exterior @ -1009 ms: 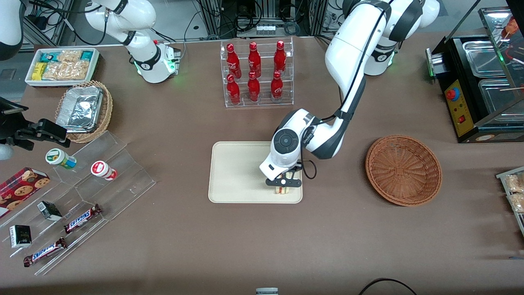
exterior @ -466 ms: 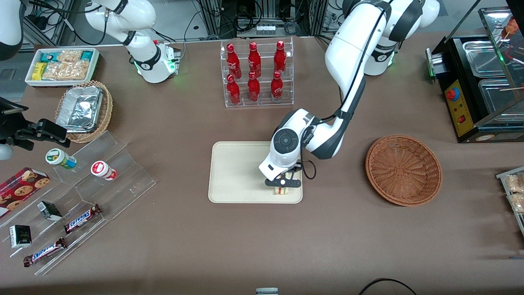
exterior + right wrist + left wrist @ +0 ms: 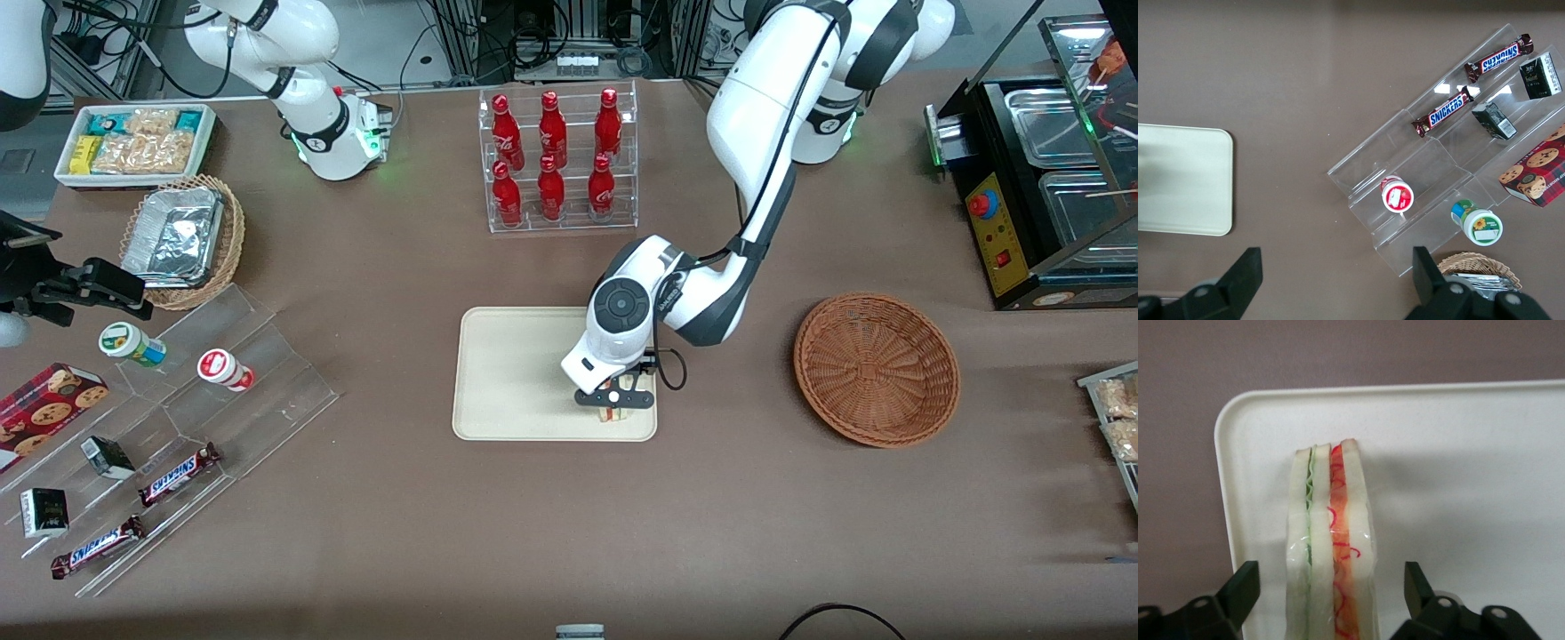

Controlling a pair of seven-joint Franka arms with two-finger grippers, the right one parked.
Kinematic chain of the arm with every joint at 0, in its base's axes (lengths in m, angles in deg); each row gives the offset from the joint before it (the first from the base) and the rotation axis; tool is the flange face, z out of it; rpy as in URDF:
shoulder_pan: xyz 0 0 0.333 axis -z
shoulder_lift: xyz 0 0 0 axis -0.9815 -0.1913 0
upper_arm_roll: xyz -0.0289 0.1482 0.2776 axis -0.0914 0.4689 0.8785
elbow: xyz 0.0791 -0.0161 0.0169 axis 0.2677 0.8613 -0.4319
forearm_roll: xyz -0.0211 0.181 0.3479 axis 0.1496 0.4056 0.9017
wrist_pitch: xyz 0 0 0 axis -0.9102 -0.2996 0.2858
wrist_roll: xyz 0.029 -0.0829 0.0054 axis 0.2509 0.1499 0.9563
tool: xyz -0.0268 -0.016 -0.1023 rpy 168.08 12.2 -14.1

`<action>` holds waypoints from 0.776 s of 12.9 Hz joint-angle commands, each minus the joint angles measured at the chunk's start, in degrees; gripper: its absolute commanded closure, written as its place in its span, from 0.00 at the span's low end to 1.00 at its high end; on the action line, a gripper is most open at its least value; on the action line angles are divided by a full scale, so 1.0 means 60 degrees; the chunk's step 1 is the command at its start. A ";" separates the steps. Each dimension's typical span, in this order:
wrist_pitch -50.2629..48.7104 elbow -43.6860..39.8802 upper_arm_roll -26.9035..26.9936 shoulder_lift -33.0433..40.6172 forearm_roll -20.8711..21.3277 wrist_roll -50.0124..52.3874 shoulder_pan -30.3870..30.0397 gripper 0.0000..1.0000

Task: Place sandwich from basket to tray

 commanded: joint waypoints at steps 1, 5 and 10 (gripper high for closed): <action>-0.1003 0.0021 0.0164 0.1035 -0.0099 0.0081 -0.0094 0.00; -0.2233 0.0123 0.0179 0.2560 -0.0070 -0.0064 -0.1060 0.00; -0.4767 0.0738 0.0179 0.4654 -0.0040 -0.2037 -0.2918 0.00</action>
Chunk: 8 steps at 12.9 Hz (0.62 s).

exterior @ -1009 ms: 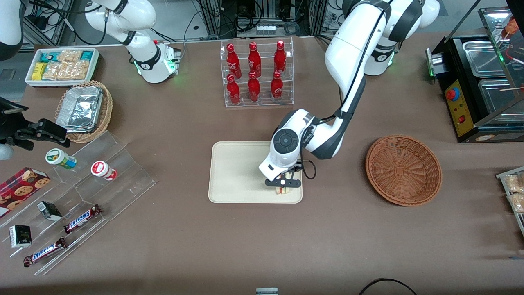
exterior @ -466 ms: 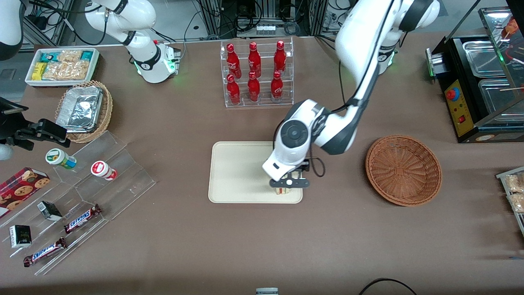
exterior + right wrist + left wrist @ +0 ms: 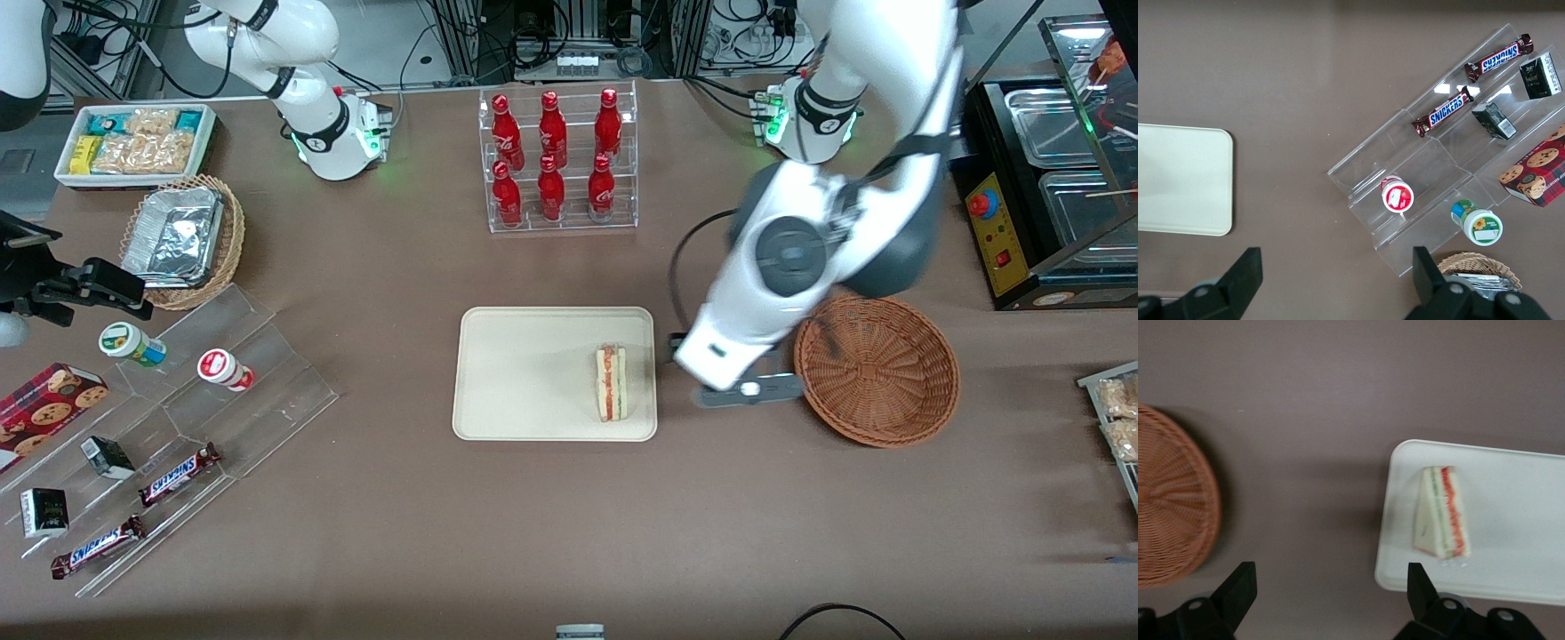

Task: Place sandwich from basket to tray

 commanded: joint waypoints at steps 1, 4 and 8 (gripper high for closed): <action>-0.0998 0.0771 -0.0116 0.1445 -0.0019 -0.1385 -0.1294 0.00; -0.1484 0.0771 -0.0102 0.1975 0.0142 -0.2093 -0.2045 0.00; -0.2261 0.0785 -0.0116 0.2896 0.0655 -0.2342 -0.2413 0.00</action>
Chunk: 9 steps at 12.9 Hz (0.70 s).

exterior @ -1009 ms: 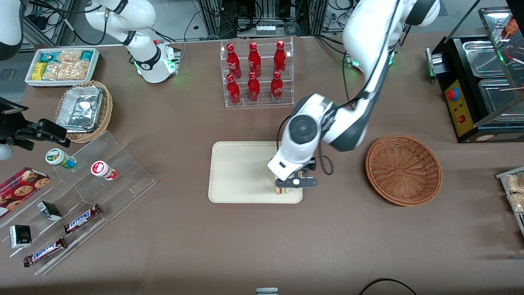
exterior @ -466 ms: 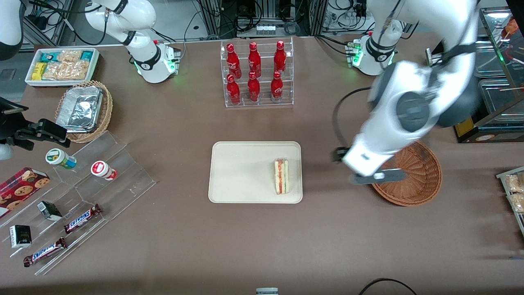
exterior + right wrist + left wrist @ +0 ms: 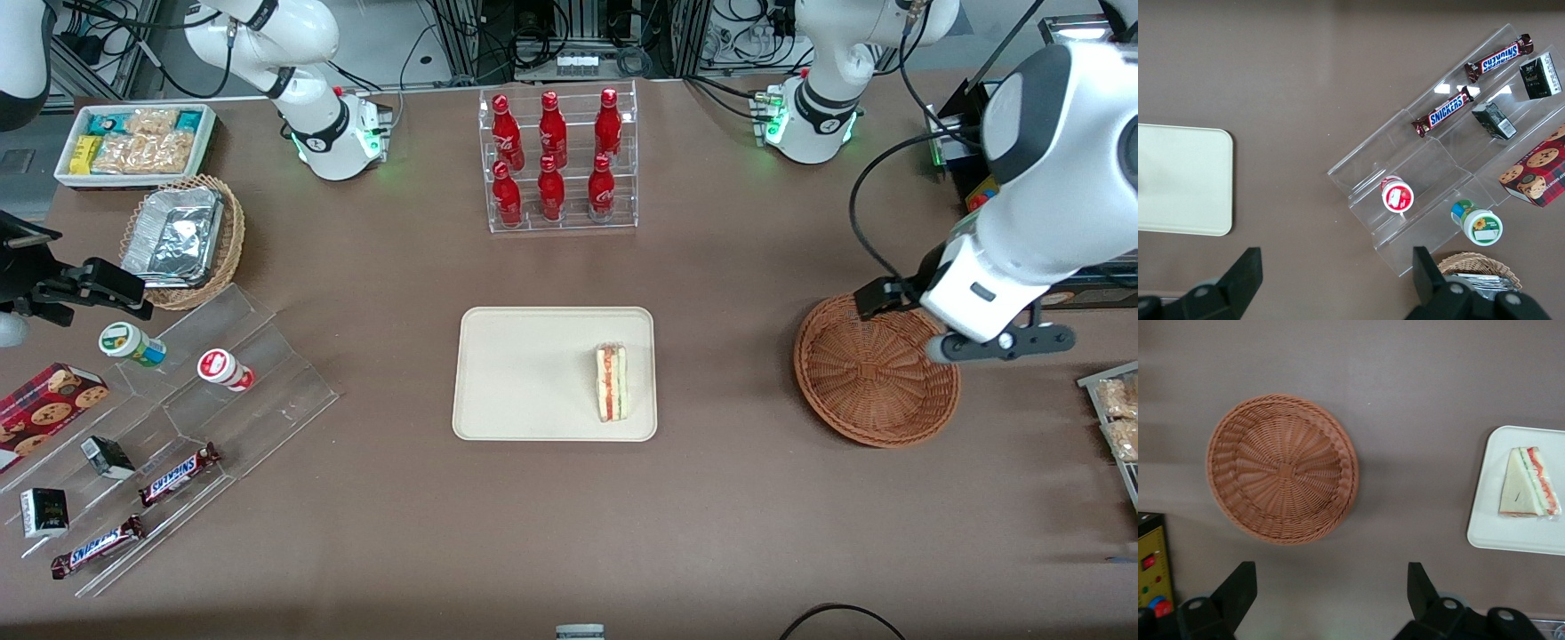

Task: Place sandwich from basket to tray

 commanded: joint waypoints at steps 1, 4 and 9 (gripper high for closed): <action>-0.0426 0.0323 -0.0131 0.0966 0.0203 -0.0150 -0.0307 0.00; -0.0940 0.0338 -0.0145 0.1655 0.0217 -0.0135 -0.0660 0.00; -0.0575 0.1143 -0.0409 0.2317 0.0218 -0.0165 -0.1261 0.00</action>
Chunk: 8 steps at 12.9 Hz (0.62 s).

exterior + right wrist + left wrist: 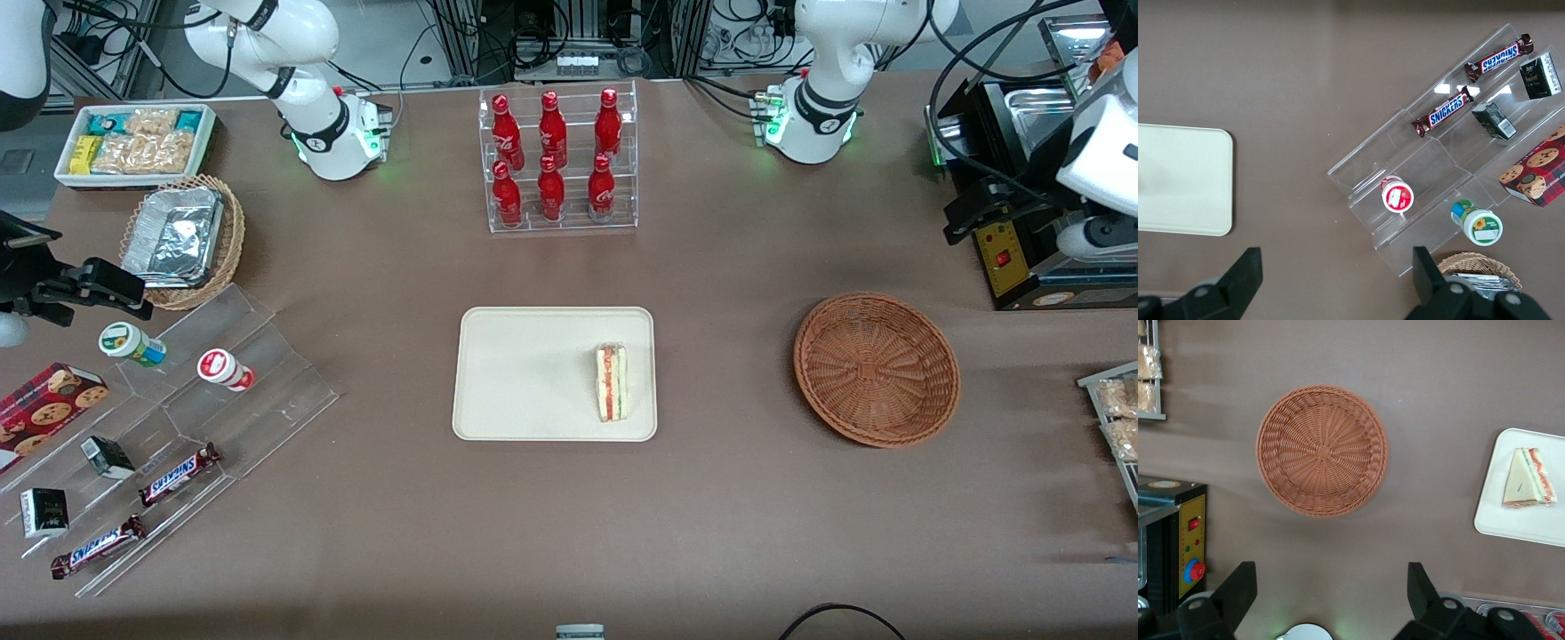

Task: Place sandwich from basket to tray

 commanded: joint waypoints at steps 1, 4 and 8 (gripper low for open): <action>0.0325 0.0630 -0.0255 0.0358 0.0111 -0.0073 -0.0237 0.00; 0.0296 0.0601 -0.0299 0.0285 0.0111 -0.0073 -0.0091 0.00; 0.0076 0.0601 -0.0314 0.0284 0.0111 -0.0393 -0.0090 0.00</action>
